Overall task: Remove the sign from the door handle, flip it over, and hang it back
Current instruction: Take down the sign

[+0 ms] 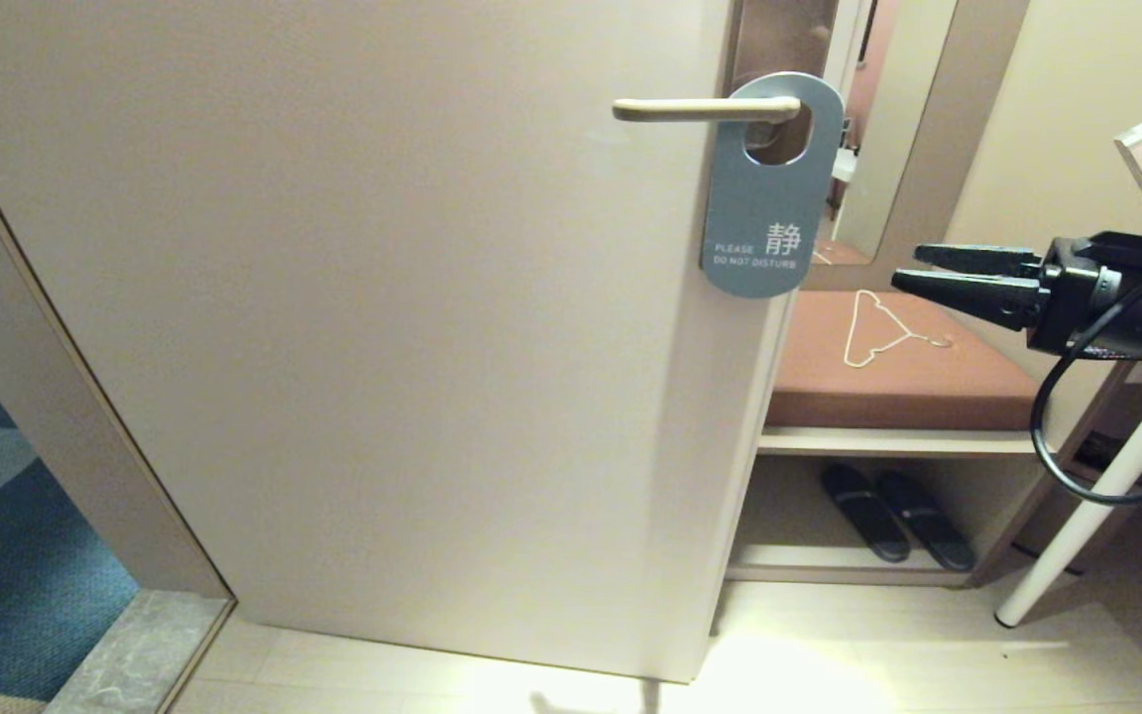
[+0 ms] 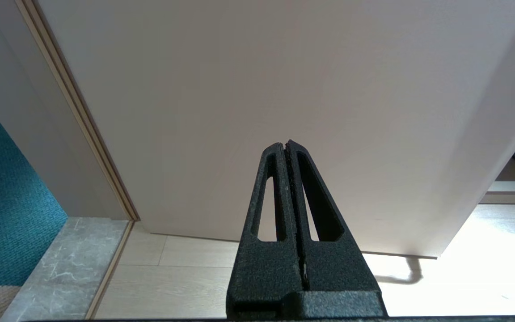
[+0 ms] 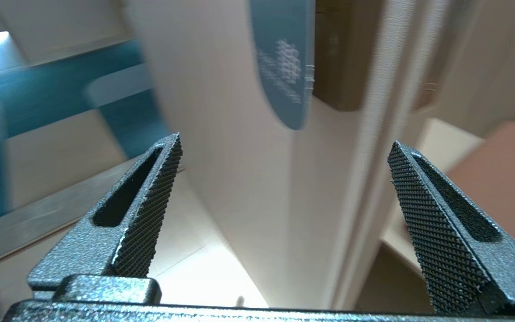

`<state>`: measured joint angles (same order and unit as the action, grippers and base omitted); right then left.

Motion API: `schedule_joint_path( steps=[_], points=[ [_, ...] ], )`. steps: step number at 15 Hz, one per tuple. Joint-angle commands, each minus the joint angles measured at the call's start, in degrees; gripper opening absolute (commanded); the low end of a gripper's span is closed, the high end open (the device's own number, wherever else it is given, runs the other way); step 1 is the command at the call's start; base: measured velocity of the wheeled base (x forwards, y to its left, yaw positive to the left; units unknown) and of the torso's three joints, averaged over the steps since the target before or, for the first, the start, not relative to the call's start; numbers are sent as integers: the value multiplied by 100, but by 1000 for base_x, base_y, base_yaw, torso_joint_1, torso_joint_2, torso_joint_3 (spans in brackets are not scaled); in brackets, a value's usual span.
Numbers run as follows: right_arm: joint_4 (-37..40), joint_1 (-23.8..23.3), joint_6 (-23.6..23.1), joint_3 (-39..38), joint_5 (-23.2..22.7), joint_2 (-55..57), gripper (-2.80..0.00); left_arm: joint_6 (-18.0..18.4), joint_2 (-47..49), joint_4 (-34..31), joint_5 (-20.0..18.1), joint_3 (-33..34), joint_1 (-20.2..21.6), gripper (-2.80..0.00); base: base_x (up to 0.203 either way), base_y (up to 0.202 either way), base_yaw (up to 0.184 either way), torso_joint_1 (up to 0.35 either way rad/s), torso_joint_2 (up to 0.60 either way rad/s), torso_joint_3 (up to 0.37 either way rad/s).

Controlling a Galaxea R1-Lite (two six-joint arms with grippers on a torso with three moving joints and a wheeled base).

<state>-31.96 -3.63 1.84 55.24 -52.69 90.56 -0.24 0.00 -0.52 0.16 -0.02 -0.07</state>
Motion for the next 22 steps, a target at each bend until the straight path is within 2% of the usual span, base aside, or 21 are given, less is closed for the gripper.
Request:
schedule_joint_path(
  steps=[1,4,6,12,22],
  points=[
    [111,-12,0,273,-195,169,0,-2,9,-5,2,-3,-1,-280,0,0,0,0,0,0],
    [597,3,2,716,-726,338,0,-2,9,-5,2,-4,7,-280,0,0,0,0,0,0],
    [824,49,9,932,-915,421,0,-2,9,0,2,2,-1,-280,0,0,0,0,0,0],
    [955,363,4,1492,-924,858,0,-2,9,-8,2,-6,-1,-280,0,0,0,0,0,0],
    [956,438,9,2158,-926,1414,0,-2,9,0,2,2,-1,-280,0,0,0,0,0,0]
  ],
)
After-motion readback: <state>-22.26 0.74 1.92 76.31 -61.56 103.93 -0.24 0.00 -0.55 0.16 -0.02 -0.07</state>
